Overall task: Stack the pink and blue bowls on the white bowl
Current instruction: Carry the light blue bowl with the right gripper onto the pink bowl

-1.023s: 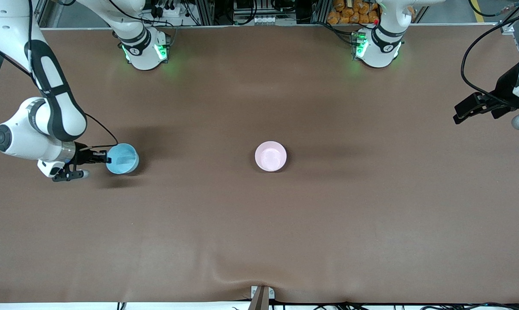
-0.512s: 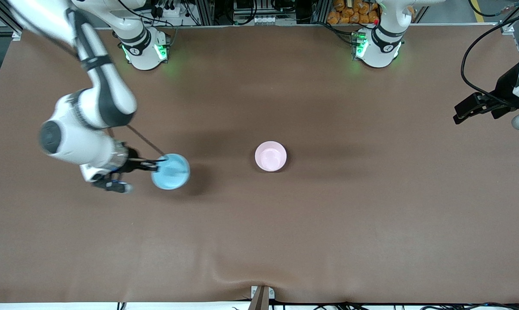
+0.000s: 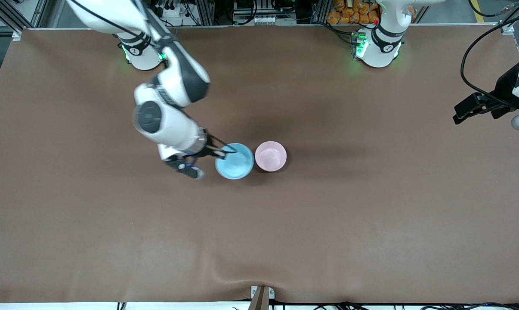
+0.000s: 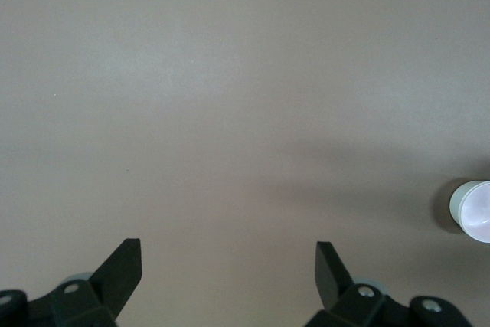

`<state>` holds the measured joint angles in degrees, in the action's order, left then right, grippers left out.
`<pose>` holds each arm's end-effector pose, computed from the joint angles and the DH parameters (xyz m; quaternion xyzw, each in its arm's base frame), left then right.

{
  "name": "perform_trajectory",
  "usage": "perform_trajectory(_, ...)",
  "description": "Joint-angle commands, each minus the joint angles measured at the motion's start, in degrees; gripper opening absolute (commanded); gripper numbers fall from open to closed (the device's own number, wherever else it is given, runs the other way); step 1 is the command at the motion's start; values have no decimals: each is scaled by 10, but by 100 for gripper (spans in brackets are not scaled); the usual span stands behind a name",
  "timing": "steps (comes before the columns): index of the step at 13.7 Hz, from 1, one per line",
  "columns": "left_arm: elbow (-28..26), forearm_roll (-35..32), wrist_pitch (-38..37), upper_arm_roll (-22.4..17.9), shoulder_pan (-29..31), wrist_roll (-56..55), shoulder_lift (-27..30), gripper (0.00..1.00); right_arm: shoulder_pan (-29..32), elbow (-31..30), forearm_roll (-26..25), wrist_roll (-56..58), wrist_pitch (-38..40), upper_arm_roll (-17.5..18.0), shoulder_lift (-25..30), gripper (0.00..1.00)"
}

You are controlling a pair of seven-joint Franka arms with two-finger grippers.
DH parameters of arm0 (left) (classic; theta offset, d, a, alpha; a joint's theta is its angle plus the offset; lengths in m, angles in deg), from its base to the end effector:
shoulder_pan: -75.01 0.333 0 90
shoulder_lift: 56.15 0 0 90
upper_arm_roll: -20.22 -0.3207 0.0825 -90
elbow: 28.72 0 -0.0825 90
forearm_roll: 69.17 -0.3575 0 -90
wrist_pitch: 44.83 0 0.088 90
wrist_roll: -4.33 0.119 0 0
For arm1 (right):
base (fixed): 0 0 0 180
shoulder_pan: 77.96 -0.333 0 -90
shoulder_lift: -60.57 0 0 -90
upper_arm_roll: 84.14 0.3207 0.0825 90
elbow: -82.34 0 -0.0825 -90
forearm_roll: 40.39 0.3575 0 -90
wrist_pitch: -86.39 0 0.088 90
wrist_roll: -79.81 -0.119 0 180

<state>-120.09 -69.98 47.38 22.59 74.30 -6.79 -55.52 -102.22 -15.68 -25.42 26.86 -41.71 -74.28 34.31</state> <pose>0.5278 -0.0269 0.6158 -0.9974 -0.0699 -0.0136 0.0057 0.5428 0.3653 0.3437 -0.9580 0.2466 0.0733 0.1270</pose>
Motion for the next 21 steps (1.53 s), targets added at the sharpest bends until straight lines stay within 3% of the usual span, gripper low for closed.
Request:
perform_trajectory(1, -4, -1, 5, 3, 3, 6, 4, 100, -53, 29, 0, -73, -44, -9, -53, 0)
perform_trajectory(7, -4, -1, 8, 3, 2, 7, 3, 100, -97, 27, -9, -109, -70, -12, -73, 0)
perform_trajectory(21, -4, -2, 9, 3, 1, 6, 1, 100, -119, 27, -48, -133, -121, -17, -125, 0)
